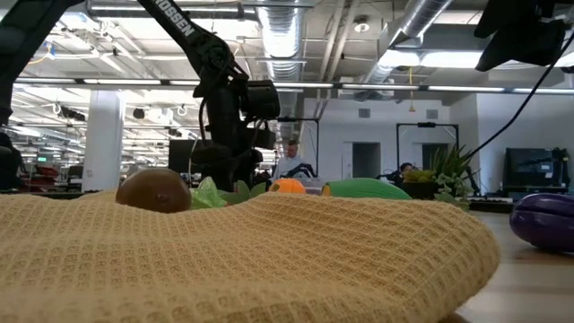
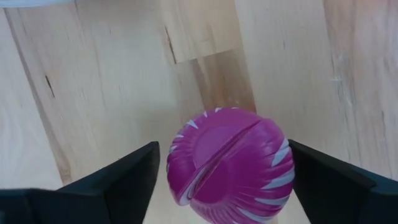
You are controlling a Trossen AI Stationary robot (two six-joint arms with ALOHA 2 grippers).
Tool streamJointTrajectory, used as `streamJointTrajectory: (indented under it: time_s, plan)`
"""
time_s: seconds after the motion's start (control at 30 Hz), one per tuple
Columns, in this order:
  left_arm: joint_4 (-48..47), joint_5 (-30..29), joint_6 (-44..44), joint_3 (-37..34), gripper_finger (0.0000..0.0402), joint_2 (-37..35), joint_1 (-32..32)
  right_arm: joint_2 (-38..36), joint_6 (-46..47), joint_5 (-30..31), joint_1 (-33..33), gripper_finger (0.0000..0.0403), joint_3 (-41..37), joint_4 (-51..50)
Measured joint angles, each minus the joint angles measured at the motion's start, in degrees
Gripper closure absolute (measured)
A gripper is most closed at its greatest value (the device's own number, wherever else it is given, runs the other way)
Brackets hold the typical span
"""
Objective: Pick and placing Produce into tupperware
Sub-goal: Put the onion in the transparent bin
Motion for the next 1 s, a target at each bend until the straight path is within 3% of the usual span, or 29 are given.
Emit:
streamJointTrajectory:
  time_s: [0.37, 1.0]
  plan:
    - [0.06, 0.0, -0.49, 0.0, 0.0166, -0.09, 0.0, 0.0, -0.03, -0.02, 0.0, 0.0165, 0.0, -0.03]
    - [0.07, -0.04, -2.73, 0.0, 0.0151, -0.11, -0.02, 0.0, -0.51, 0.0, 0.0, 0.0165, 0.0, -0.54]
